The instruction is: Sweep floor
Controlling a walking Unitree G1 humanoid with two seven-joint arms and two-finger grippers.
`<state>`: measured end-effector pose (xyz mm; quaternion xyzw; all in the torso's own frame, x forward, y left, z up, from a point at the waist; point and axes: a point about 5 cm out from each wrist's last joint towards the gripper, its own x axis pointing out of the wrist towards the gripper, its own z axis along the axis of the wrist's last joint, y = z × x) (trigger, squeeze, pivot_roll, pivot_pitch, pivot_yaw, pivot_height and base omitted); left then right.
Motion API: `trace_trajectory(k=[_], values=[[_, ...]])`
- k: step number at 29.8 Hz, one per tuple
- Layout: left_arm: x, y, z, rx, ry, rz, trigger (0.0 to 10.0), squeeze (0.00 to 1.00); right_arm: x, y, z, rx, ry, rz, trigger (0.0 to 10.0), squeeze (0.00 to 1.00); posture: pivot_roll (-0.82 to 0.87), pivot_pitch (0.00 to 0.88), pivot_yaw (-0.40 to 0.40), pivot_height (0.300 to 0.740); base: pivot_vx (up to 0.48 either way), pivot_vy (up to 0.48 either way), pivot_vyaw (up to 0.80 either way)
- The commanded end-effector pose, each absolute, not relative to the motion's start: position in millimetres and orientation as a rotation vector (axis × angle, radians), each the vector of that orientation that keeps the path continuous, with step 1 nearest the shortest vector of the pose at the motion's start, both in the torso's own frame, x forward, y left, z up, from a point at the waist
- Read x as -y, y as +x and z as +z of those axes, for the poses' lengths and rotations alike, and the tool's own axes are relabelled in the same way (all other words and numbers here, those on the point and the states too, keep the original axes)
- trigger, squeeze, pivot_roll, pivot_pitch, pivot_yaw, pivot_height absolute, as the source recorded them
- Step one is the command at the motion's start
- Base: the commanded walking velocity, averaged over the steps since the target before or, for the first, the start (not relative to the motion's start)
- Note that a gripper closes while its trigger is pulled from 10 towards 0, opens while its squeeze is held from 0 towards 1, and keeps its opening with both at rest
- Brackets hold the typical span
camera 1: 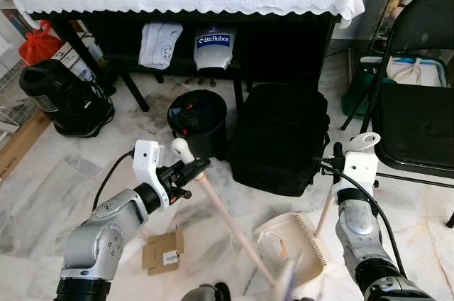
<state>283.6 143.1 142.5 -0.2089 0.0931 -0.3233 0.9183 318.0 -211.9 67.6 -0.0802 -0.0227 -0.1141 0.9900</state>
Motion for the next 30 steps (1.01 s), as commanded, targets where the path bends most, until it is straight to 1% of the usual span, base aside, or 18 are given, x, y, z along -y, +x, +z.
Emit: trace_trajectory(k=[1, 3, 7, 9, 14, 17, 20, 21, 22, 27, 28, 30], values=[[-145.5, 282.2, 157.2, -0.14, -0.491, -0.701, 10.0, 0.0, 203.5, 308.0, 44.1, -0.071, -0.135, -0.217, 10.0, 0.0, 0.2, 0.154, 0.156, 0.74, 0.0, 0.0, 0.0], [-145.1, 282.4, 161.1, -0.13, -0.503, -0.71, 10.0, 0.0, 202.2, 308.4, 44.2, -0.07, -0.13, -0.217, 10.0, 0.0, 0.2, 0.153, 0.156, 0.74, 0.0, 0.0, 0.0], [-150.1, 285.8, 161.8, -0.109, -0.453, -0.662, 10.0, 0.0, 201.8, 309.5, 45.3, -0.066, -0.129, -0.218, 10.0, 0.0, 0.19, 0.142, 0.155, 0.74, 0.0, 0.0, 0.0], [-161.0, 292.9, 167.6, -0.052, -0.387, -0.559, 10.0, 0.0, 205.7, 310.8, 47.3, -0.065, -0.131, -0.229, 10.0, 0.0, 0.18, 0.129, 0.149, 0.74, 0.0, 0.0, 0.0], [-174.9, 299.4, 185.4, 0.054, -0.323, -0.445, 10.0, 0.0, 217.5, 310.9, 52.0, -0.039, -0.051, -0.318, 10.0, 0.0, 0.18, 0.081, 0.136, 0.74, 0.0, 0.0, 0.0], [-179.9, 302.3, 192.3, 0.107, -0.274, -0.386, 10.0, 0.0, 223.4, 311.7, 55.8, -0.021, -0.038, -0.353, 10.0, 0.0, 0.17, 0.046, 0.129, 0.74, 0.0, 0.0, 0.0], [-183.6, 305.2, 192.3, 0.136, -0.234, -0.333, 10.0, 0.0, 226.0, 312.2, 56.6, -0.021, -0.02, -0.374, 10.0, 0.0, 0.15, 0.022, 0.122, 0.74, 0.0, 0.0, 0.0], [-186.2, 308.0, 190.1, 0.148, -0.207, -0.295, 10.0, 0.0, 226.6, 312.8, 57.2, -0.022, -0.026, -0.376, 10.0, 0.0, 0.14, 0.0, 0.117, 0.74, 0.0, 0.0, 0.0], [-187.6, 308.5, 189.8, 0.157, -0.198, -0.277, 10.0, 0.0, 228.3, 312.4, 58.8, -0.006, -0.018, -0.386, 10.0, 0.0, 0.14, 0.0, 0.114, 0.74, 0.0, 0.0, 0.0], [-184.7, 311.9, 183.8, 0.165, -0.152, -0.262, 10.0, 0.0, 235.0, 312.4, 63.9, 0.037, 0.067, -0.417, 10.0, 0.0, 0.12, 0.0, 0.109, 0.74, 0.0, 0.0, 0.0], [-182.8, 312.8, 178.2, 0.158, -0.139, -0.259, 10.0, 0.0, 235.3, 313.7, 64.8, 0.041, 0.108, -0.42, 10.0, 0.0, 0.1, 0.0, 0.106, 0.74, 0.0, 0.0, 0.0], [-182.1, 313.1, 175.8, 0.156, -0.13, -0.256, 10.0, 0.0, 235.0, 314.3, 65.2, 0.039, 0.106, -0.417, 10.0, 0.0, 0.1, 0.0, 0.104, 0.74, 0.0, 0.0, 0.0]])
